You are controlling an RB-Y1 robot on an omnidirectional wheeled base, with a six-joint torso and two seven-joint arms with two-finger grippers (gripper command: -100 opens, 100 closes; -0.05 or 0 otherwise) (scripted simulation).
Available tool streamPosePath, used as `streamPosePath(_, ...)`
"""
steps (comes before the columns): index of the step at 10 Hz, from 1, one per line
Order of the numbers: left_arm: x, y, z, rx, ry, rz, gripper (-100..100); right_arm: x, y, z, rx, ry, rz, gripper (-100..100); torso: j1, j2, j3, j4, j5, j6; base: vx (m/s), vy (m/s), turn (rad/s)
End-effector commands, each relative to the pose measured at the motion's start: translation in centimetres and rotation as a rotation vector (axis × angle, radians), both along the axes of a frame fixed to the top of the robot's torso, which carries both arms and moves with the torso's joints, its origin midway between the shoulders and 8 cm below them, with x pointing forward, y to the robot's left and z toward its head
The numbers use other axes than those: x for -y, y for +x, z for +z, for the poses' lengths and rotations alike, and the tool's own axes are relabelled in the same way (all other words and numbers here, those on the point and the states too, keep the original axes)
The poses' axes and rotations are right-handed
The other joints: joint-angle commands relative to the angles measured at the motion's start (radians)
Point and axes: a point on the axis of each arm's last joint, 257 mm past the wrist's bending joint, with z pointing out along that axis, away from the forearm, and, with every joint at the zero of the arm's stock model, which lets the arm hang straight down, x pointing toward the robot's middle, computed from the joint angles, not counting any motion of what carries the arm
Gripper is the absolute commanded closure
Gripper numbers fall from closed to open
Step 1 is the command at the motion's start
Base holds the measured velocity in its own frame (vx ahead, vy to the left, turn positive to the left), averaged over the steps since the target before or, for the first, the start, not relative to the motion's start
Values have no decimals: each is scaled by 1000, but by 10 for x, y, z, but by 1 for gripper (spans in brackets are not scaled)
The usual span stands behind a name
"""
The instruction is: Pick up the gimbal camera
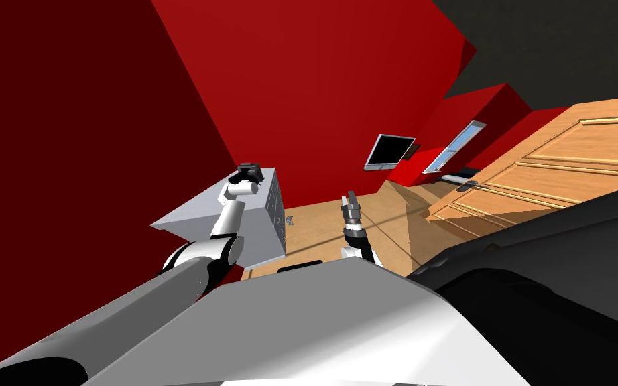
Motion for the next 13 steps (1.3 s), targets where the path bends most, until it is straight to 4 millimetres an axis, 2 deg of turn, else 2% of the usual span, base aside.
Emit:
streamPosePath(1, 9, 9, -3, -52, -11, -14, -100, 0, 0, 0, 0, 0, 0, 0, 0, 0, 0, 0, 0, 0, -21, 41, -47)
streamPosePath(3, 13, 13, -10, -99, -13, -18, -100, 0, 0, 0, 0, 0, 0, 0, 1, 0, 0, 0, 0, 0, -10, 35, -18)
streamPosePath(4, 22, 18, -8, -136, -19, -33, -100, 0, 0, 0, 0, 0, 0, 0, 0, 0, 0, 0, 0, 0, -4, 34, -50)
streamPosePath(5, 23, 20, -17, -173, -20, -33, -100, 0, 0, 0, 0, 0, 0, 0, 0, 0, 0, 0, 0, 0, -8, 39, -36)
streamPosePath(6, 32, 23, -14, -198, -23, -47, -100, 0, 0, 0, 0, 0, 0, 0, 1, 0, 0, 0, 0, 0, -7, 66, -40)
streamPosePath(8, 34, 25, -25, -248, -24, -48, -100, 0, 0, 0, 0, 0, 0, 0, 2, -1, 0, 0, 1, 0, 4, 41, -20)
streamPosePath(9, 43, 27, -23, -287, -23, -63, -100, 0, 0, 0, 0, 0, 0, 0, 0, -1, 0, 0, 0, 0, 5, 41, -46)
streamPosePath(10, 44, 27, -32, -322, -24, -62, -100, 0, 0, 0, 0, 0, 0, 0, 1, -1, -1, 0, 0, 0, 6, 51, -33)
streamPosePath(11, 53, 28, -27, -348, -20, -75, -100, 0, 0, 0, 0, 0, 0, 0, 1, -1, -1, 0, 0, 0, 9, 66, -41)
streamPosePath(12, 53, 27, -39, -394, -21, -74, -100, 0, 0, 0, 0, 0, 0, 0, 2, -1, -1, 0, 0, 0, 9, 70, -34)
streamPosePath(13, 62, 29, -33, -418, -15, -86, -100, 0, 0, 0, 0, 0, 0, 0, 3, -1, -1, 0, 1, 0, 2, 86, -50)
